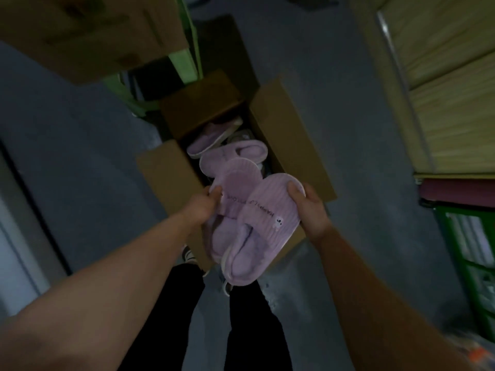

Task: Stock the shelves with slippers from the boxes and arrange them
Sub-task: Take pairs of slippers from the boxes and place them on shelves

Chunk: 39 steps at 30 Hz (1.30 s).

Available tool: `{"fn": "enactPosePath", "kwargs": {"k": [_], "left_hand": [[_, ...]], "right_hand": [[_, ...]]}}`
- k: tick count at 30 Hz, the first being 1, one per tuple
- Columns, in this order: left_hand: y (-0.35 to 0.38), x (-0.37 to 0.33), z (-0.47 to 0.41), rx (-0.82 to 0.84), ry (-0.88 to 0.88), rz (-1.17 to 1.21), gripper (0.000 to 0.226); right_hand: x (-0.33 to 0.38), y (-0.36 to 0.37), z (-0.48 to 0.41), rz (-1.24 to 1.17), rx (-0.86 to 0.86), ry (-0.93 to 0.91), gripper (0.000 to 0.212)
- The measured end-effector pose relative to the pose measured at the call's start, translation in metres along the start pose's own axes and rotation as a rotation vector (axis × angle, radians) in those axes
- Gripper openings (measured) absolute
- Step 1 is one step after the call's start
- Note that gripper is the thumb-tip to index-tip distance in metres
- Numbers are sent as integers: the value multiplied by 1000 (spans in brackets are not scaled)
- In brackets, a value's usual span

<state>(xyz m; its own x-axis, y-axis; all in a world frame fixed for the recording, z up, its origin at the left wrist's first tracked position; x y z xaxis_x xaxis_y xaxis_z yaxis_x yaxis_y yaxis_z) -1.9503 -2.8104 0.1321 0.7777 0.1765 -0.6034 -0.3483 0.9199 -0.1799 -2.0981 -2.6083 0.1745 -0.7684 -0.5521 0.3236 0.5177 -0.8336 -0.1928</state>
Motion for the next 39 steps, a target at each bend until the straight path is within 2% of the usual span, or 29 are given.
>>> {"fn": "enactPosePath", "kwargs": {"k": [3, 7, 12, 17, 22, 27, 30, 34, 39], "left_hand": [[-34, -17, 51, -57, -2, 65, 58], [-68, -46, 124, -93, 114, 169, 36], [-99, -63, 189, -76, 153, 257, 34], [-103, -91, 233, -106, 206, 309, 28], [-85, -119, 272, -135, 306, 325, 31], [-47, -134, 300, -236, 359, 349, 29], [-17, -147, 313, -262, 435, 357, 25], [6, -157, 328, -278, 472, 301, 22], [18, -175, 346, -227, 507, 183, 30]], "right_hand": [[18, 9, 57, 48, -14, -35, 25], [35, 17, 125, 32, -30, -71, 16], [60, 17, 188, 72, -7, -139, 18], [85, 19, 231, 215, 27, -226, 62], [107, 8, 260, 331, 102, -344, 33], [125, -19, 281, 541, 182, -466, 35], [126, -33, 288, 627, 258, -436, 48], [119, -51, 293, 763, 391, -278, 71], [118, -64, 298, 879, 420, -211, 87]]}}
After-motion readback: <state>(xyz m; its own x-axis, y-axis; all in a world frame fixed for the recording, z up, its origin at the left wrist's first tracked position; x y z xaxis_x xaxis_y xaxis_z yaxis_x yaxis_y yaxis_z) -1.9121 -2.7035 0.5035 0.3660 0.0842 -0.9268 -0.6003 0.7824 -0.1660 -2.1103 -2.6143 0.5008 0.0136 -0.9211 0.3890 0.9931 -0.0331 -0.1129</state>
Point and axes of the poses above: each hand's wrist, its own z-axis away from the middle knuckle, its own y-axis out of the palm, x = y × z, the point moved 6 cm from there along -z, towards the middle knuckle, and after that the axes turned 15 degrees about y, right-handed, at the moved point
